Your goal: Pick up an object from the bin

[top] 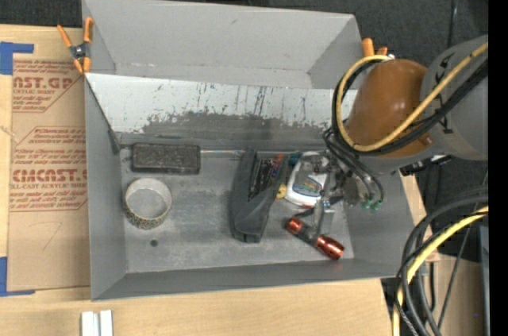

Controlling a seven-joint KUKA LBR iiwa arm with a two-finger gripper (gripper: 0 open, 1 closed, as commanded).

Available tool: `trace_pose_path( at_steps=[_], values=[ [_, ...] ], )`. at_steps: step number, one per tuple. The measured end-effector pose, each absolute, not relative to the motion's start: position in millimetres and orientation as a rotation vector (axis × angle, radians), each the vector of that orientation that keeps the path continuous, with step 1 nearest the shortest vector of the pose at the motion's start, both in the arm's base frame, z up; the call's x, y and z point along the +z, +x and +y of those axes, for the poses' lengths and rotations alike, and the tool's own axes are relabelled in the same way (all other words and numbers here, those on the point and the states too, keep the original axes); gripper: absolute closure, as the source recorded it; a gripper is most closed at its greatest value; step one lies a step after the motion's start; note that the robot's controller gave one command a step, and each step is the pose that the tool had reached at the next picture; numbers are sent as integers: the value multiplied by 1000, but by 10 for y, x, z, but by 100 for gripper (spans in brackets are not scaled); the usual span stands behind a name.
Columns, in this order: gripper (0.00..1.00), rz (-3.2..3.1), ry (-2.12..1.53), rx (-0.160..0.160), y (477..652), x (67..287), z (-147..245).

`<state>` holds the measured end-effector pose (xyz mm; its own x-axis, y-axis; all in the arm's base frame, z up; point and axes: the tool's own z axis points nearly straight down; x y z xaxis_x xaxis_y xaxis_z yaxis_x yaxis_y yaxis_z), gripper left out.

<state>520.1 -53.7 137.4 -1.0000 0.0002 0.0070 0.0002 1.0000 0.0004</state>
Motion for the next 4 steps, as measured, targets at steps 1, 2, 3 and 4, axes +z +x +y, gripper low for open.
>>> trace_pose_path(
  at_steps=[1, 2, 3, 4],
  values=[
    [0, -3142, 1, 0, 5222, 1416, -536],
    [0, -3127, 351, 1, 5793, 708, -1033],
    [0, -3117, 457, 3, 5794, 715, -973],
    [0, -3106, 531, 4, 5832, 713, -717]
  ],
)
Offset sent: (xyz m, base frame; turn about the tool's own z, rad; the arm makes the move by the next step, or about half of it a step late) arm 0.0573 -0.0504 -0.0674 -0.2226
